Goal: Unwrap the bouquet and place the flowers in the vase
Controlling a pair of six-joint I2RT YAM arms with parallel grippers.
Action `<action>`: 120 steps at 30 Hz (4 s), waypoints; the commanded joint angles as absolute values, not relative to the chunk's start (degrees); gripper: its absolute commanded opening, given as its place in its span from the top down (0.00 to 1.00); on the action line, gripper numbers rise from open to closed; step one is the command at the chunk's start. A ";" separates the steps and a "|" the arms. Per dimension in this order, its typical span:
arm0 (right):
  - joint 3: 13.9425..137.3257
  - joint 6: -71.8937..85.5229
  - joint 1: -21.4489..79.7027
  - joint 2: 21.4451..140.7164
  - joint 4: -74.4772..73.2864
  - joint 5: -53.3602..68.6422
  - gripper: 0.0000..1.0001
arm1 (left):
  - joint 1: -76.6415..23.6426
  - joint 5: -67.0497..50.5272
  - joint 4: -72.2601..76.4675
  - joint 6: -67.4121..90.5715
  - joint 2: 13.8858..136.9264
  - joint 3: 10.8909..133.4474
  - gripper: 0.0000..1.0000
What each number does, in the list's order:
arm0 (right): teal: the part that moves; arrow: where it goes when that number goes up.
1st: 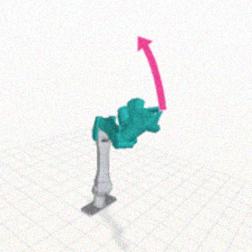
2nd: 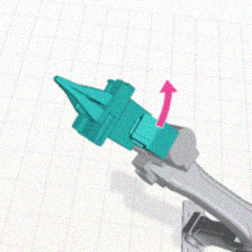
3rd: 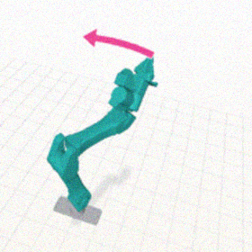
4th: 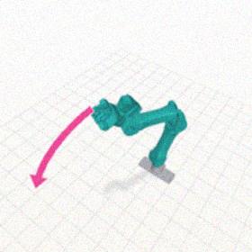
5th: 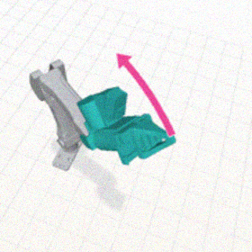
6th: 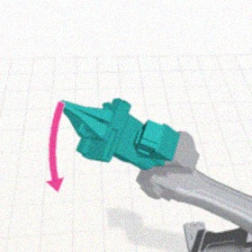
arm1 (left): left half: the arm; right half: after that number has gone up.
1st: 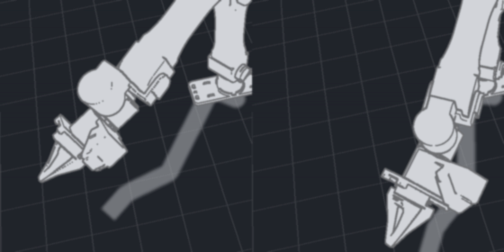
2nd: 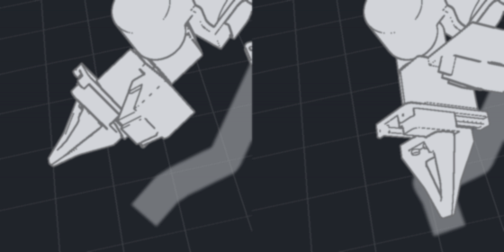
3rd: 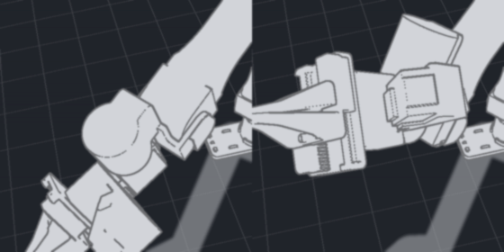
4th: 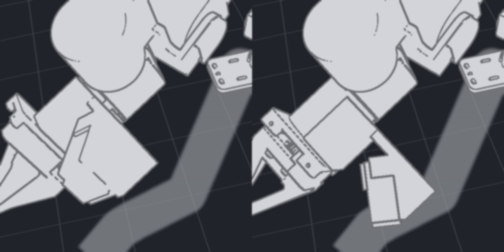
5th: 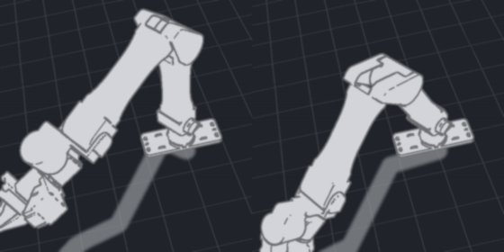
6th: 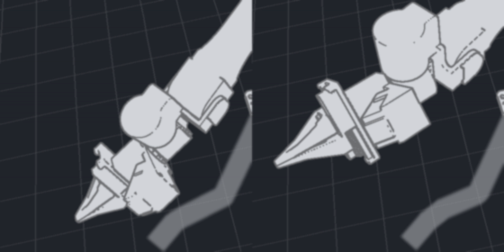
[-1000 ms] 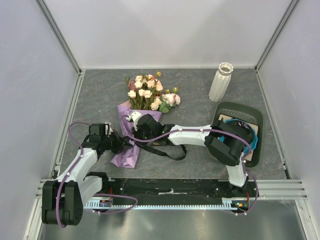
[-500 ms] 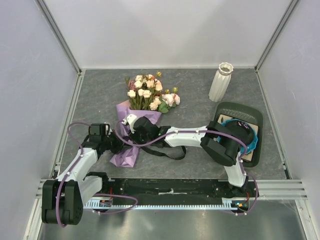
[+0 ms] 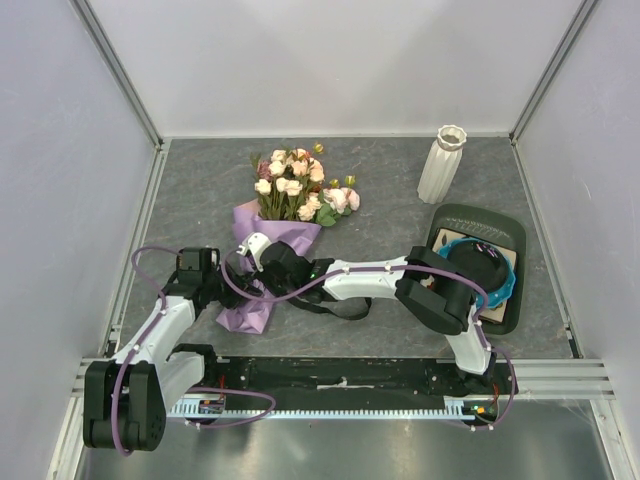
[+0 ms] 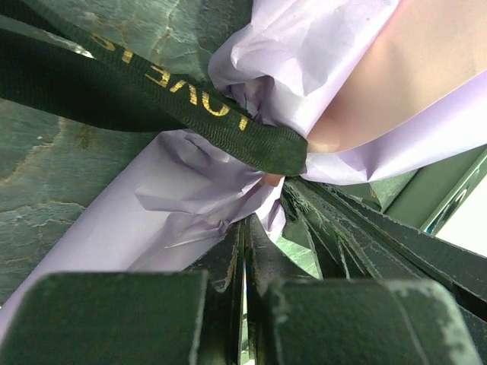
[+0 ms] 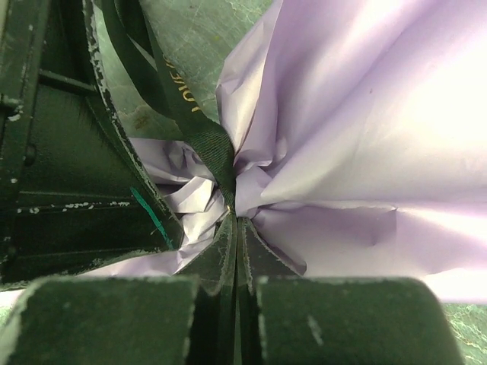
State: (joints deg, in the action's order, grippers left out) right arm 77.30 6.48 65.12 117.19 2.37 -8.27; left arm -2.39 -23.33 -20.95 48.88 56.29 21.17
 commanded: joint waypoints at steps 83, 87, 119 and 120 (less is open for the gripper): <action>81.54 -28.39 64.34 62.50 19.14 -52.46 1.00 | -2.20 -9.14 -28.47 49.58 51.25 26.62 0.98; 66.65 -22.43 63.63 58.63 20.21 -59.30 1.00 | -2.20 -12.82 -30.23 46.77 48.78 30.84 0.98; 97.42 -7.47 58.71 65.23 2.02 -40.07 1.00 | -2.20 -28.65 -25.67 42.45 42.98 34.28 0.60; 95.29 -7.64 58.71 64.08 2.28 -41.91 1.00 | -2.20 -28.74 -25.58 42.45 42.89 34.19 0.60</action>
State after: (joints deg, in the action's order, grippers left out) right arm 102.45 -7.27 58.65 67.42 3.51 -37.85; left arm -2.33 -26.17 -28.27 43.94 43.38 34.11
